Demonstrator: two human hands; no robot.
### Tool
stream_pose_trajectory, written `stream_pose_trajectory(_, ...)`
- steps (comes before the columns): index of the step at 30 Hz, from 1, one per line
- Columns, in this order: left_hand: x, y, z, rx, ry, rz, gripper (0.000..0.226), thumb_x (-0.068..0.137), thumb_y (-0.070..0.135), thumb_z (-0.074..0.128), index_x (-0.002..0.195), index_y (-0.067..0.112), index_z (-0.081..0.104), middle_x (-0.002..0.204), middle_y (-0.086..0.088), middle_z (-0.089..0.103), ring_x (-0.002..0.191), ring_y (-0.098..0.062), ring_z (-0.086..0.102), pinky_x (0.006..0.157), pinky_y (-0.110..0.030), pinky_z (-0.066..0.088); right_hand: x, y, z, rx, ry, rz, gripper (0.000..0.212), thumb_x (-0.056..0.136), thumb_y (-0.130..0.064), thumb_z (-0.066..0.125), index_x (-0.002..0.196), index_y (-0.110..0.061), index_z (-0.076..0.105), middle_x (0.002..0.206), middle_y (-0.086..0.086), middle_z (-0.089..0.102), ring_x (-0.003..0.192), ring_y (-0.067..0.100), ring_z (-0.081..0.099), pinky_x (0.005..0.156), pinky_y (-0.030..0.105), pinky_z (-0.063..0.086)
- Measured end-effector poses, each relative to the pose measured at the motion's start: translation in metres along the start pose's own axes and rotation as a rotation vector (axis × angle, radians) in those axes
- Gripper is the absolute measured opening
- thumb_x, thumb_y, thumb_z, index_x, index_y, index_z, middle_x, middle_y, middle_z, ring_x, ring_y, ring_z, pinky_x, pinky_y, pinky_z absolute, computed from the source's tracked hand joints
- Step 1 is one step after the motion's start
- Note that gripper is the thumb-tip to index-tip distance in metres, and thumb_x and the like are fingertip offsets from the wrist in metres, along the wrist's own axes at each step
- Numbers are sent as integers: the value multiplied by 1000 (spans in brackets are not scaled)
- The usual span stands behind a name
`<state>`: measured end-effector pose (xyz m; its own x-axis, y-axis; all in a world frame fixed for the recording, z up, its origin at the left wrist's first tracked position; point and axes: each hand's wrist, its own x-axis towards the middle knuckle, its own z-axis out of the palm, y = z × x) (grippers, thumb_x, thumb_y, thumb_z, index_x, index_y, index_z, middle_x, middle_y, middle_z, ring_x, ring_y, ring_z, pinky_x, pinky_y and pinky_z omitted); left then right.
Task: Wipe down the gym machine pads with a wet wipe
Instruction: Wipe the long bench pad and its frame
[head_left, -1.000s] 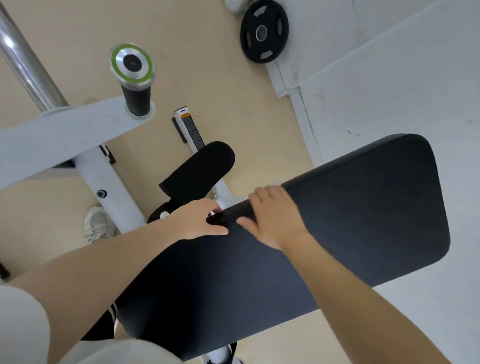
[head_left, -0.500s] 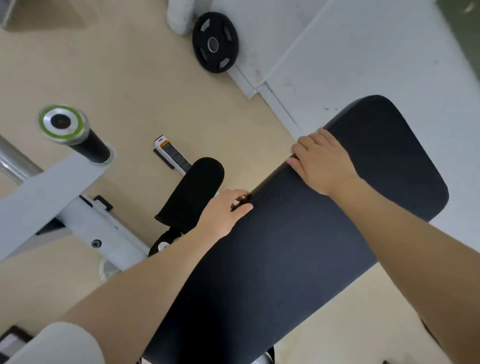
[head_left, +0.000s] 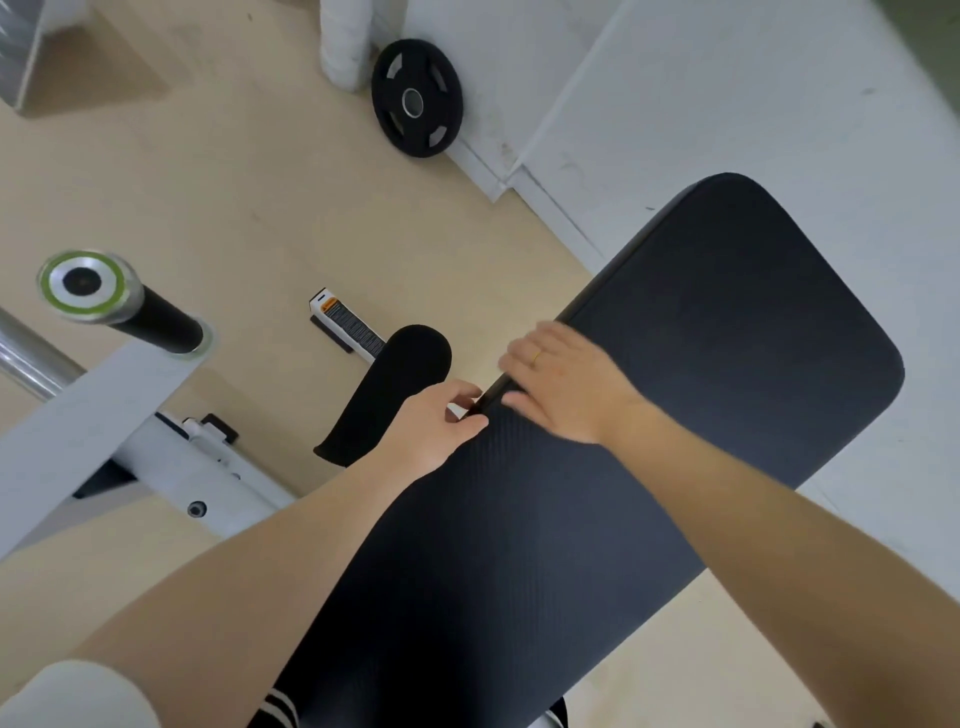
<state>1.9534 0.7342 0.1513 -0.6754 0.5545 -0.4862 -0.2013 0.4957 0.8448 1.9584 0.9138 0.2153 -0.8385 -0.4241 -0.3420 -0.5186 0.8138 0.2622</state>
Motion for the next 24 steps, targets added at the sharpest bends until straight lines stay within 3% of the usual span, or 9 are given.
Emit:
stream_pose_trajectory(5,8,15,0,-52,0,4,37,90,28,56,126,22,52,114,7,58,91,-9,56,74,-11,41,5,75,-13,-32,91,284,58,92,-42,24,93,-6,69,96,14,69,94,32,62,106,46,35)
stream_pose_trajectory(9,26,35,0,-94,-52,35,35,92,29,51,126,24,53,114,9,57,97,-9,57,83,-20,45,5,101,-21,20,83,452,66,91,-44,17,103,-1,65,108,18,64,108,36,54,113,44,25)
stream_pose_trajectory(12,41,45,2,-157,-52,32,31,92,26,51,122,26,55,114,11,58,100,-7,56,78,-17,42,11,74,-8,9,73,355,66,89,-45,20,98,0,67,99,19,67,100,37,57,106,46,35)
stream_pose_trajectory(14,47,46,5,-241,-23,27,25,89,21,53,113,27,58,111,8,61,101,-11,58,84,-23,44,10,45,3,19,81,214,61,88,-45,22,92,-4,67,91,15,67,92,35,59,97,43,43)
stream_pose_trajectory(16,49,46,7,-291,-29,31,24,85,21,52,107,28,60,109,3,64,101,-15,59,92,-33,46,5,29,8,11,98,109,55,90,-42,23,94,-7,66,92,9,67,91,30,59,96,40,43)
stream_pose_trajectory(19,50,48,9,-330,-34,28,34,83,19,44,112,24,60,108,6,62,102,-11,57,95,-36,44,2,47,9,-21,170,10,54,92,-41,23,93,-11,68,90,4,68,88,25,61,96,38,44)
stream_pose_trajectory(24,67,80,11,-267,-7,69,37,95,20,43,131,25,48,129,11,53,112,-6,52,105,-33,38,6,112,-6,-169,226,109,52,92,-40,29,75,-11,69,75,3,66,74,25,60,87,34,48)
